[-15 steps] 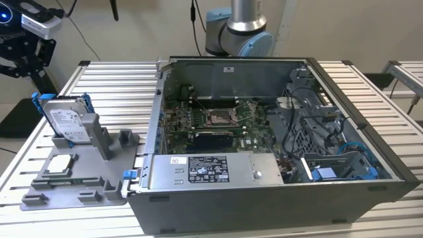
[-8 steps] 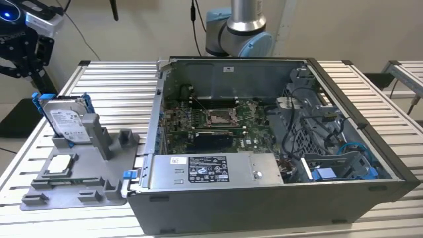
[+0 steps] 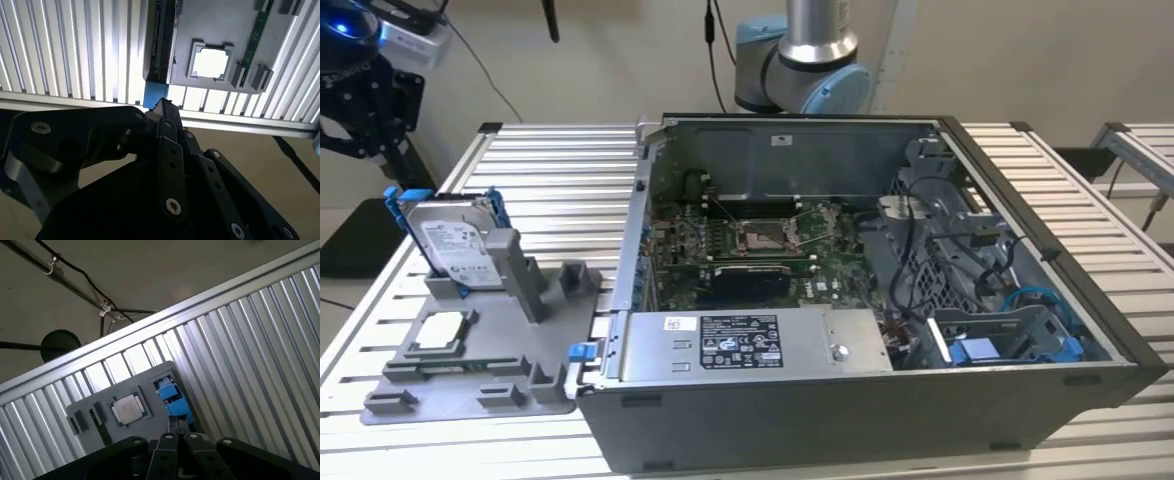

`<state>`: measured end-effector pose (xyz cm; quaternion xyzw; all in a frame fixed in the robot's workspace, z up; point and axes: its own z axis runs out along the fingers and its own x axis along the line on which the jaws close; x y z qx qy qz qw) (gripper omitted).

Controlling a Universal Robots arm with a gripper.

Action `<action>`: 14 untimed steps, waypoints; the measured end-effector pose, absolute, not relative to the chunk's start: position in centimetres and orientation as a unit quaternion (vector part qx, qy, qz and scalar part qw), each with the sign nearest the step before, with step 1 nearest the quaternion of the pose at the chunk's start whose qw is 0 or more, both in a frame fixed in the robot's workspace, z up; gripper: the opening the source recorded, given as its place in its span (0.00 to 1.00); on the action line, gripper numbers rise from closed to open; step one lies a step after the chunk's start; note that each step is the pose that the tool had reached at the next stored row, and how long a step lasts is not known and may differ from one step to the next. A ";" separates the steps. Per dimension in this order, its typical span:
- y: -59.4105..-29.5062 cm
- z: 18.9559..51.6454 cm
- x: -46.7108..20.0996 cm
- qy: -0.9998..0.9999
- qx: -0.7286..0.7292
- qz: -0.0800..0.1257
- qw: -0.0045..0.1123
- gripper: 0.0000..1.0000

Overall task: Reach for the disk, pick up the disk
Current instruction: 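Pick up the disk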

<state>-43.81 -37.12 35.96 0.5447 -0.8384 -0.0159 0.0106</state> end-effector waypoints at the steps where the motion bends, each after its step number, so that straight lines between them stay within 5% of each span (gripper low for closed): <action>1: -37.1 36.0 -43.8 -0.834 0.552 -0.016 0.011 0.00; 14: -37.1 35.9 -43.8 -0.762 0.647 -0.008 0.004 0.00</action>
